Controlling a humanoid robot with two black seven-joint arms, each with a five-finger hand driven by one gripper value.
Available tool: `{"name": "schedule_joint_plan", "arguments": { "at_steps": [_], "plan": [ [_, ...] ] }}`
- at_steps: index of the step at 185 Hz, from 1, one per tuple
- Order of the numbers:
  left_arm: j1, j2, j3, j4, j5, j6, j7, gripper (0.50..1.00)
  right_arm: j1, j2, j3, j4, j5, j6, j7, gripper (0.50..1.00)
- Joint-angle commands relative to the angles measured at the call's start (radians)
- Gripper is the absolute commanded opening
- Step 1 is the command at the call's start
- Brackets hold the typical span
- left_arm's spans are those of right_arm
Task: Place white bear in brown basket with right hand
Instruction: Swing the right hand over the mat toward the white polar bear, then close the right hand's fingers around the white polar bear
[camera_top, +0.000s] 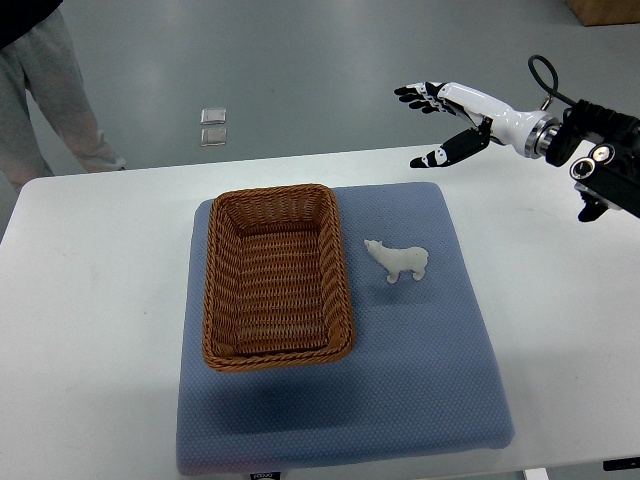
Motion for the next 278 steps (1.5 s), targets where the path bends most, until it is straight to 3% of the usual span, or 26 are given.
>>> {"name": "schedule_joint_plan", "arguments": {
  "at_steps": [1,36,63,128,173,278],
  "plan": [
    [0.000,0.000,0.000,0.000,0.000,0.000,0.000,1.000,0.073,-0.064,-0.079,0.069,-0.063,0.078,0.000,0.921],
    [0.000,0.000,0.000,0.000,0.000,0.000,0.000,1.000,0.191,-0.164,-0.188,0.232,-0.155,0.253,0.000,0.921],
    [0.000,0.000,0.000,0.000,0.000,0.000,0.000,1.000,0.208,-0.164,-0.191,0.301,-0.195,0.287,-0.018,0.921],
    [0.000,0.000,0.000,0.000,0.000,0.000,0.000,1.000,0.096,-0.095,-0.199,0.319,-0.216,0.225,-0.137,0.917],
    [0.000,0.000,0.000,0.000,0.000,0.000,0.000,1.000,0.016,-0.038,-0.199,0.267,-0.239,0.155,-0.195,0.917],
    [0.000,0.000,0.000,0.000,0.000,0.000,0.000,1.000,-0.034,0.012,-0.185,0.197,-0.238,0.115,-0.200,0.901]
  ]
}}
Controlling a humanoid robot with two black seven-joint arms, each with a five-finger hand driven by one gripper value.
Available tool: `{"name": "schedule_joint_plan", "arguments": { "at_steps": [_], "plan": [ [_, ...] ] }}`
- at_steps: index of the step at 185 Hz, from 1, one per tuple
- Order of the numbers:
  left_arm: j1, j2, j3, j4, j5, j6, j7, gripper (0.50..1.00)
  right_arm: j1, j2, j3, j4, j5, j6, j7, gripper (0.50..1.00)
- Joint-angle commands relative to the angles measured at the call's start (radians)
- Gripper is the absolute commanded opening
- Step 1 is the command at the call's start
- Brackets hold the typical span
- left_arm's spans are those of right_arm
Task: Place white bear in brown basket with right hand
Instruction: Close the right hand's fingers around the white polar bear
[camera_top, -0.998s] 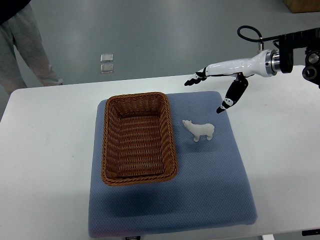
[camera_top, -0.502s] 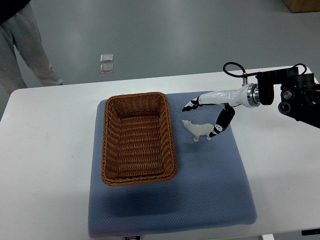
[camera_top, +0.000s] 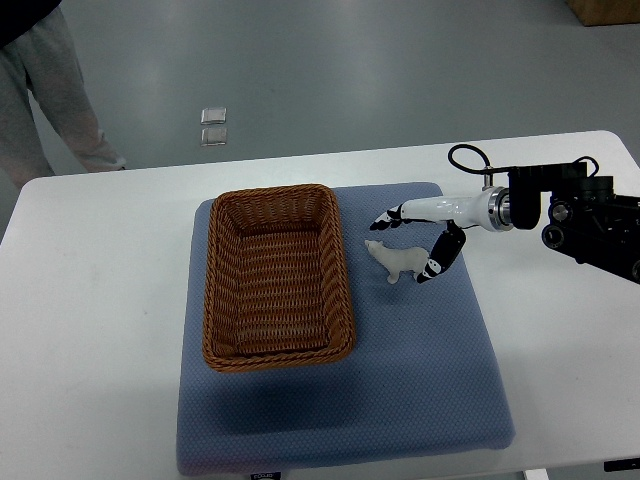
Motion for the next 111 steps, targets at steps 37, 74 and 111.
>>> {"name": "schedule_joint_plan", "arguments": {
  "at_steps": [37,74,111],
  "plan": [
    [0.000,0.000,0.000,0.000,0.000,0.000,0.000,1.000,-0.018,0.015,0.002,-0.002,0.000,-0.008,0.002,0.874],
    [0.000,0.000,0.000,0.000,0.000,0.000,0.000,1.000,-0.027,0.027,0.002,-0.009,0.000,-0.021,0.002,0.829],
    [0.000,0.000,0.000,0.000,0.000,0.000,0.000,1.000,-0.038,0.029,0.000,-0.012,-0.003,-0.039,0.002,0.797]
  ]
}}
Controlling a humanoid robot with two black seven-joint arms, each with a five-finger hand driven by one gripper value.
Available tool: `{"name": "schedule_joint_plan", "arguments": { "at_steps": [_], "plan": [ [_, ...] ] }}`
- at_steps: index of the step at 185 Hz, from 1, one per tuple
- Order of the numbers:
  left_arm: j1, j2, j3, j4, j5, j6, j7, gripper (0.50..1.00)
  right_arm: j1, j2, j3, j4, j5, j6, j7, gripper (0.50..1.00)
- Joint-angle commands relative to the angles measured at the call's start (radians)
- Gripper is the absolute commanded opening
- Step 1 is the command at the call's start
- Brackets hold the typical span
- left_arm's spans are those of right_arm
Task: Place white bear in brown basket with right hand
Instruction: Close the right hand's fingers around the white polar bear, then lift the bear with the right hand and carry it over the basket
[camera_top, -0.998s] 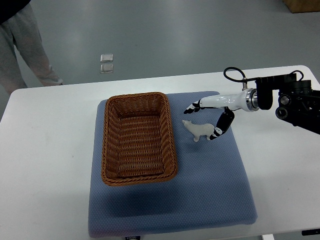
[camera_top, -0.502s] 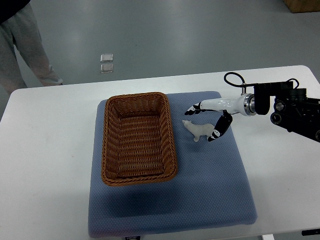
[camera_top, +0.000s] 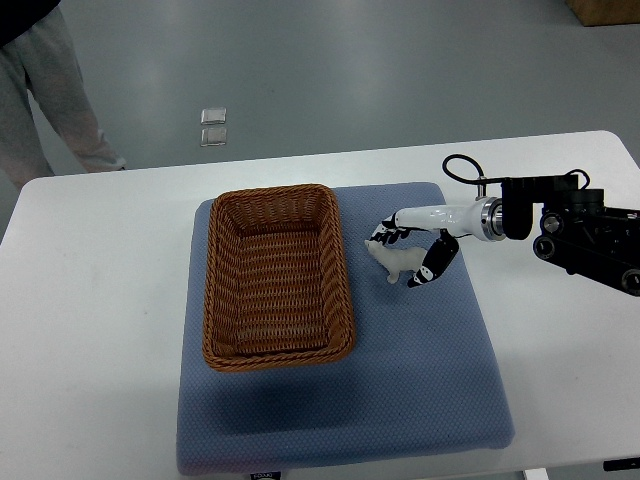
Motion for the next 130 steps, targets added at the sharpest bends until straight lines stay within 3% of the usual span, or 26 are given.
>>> {"name": "schedule_joint_plan", "arguments": {
  "at_steps": [1,31,76,130],
  "plan": [
    [0.000,0.000,0.000,0.000,0.000,0.000,0.000,1.000,-0.006,0.002,-0.002,-0.001,-0.001,-0.009,0.002,0.795],
    [0.000,0.000,0.000,0.000,0.000,0.000,0.000,1.000,-0.011,0.002,-0.002,-0.001,-0.002,-0.015,0.002,0.740],
    [0.000,0.000,0.000,0.000,0.000,0.000,0.000,1.000,-0.011,0.000,-0.002,-0.001,-0.028,-0.015,0.002,0.511],
    [0.000,0.000,0.000,0.000,0.000,0.000,0.000,1.000,0.008,-0.012,0.008,0.002,-0.022,-0.010,0.005,0.500]
  ]
}}
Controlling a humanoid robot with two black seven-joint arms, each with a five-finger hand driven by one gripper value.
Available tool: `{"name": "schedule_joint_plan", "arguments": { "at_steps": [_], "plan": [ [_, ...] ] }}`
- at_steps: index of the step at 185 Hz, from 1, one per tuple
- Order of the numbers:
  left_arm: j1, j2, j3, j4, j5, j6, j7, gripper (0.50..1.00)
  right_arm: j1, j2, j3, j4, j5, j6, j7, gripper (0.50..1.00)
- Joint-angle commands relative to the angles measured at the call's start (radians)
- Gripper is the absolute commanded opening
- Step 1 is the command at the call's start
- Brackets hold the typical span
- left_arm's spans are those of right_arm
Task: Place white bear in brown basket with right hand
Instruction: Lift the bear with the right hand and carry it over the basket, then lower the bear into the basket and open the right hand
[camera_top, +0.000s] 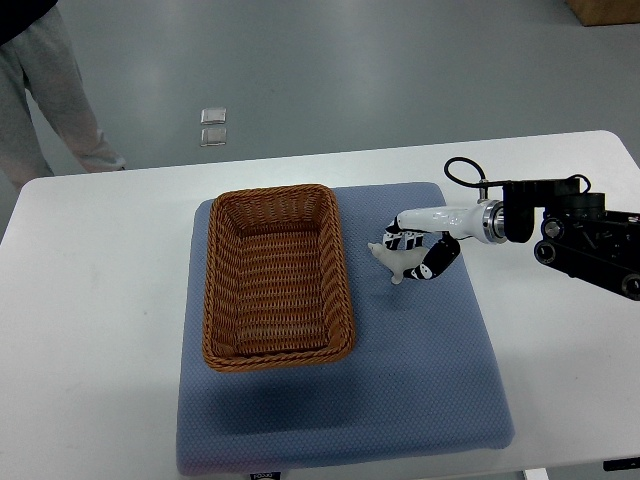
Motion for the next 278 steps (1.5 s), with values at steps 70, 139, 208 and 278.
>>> {"name": "schedule_joint_plan", "arguments": {
  "at_steps": [70,139,208,278],
  "plan": [
    [0.000,0.000,0.000,0.000,0.000,0.000,0.000,1.000,0.214,-0.020,-0.001,0.002,0.002,0.030,0.002,0.500],
    [0.000,0.000,0.000,0.000,0.000,0.000,0.000,1.000,0.341,0.174,-0.016,0.000,-0.001,0.068,-0.003,0.500],
    [0.000,0.000,-0.002,0.000,0.000,0.000,0.000,1.000,0.329,0.332,-0.101,-0.029,-0.018,0.071,-0.004,0.500],
    [0.000,0.000,-0.002,0.000,0.000,0.000,0.000,1.000,0.290,0.378,-0.105,-0.055,-0.046,0.063,-0.004,0.500]
  ]
}}
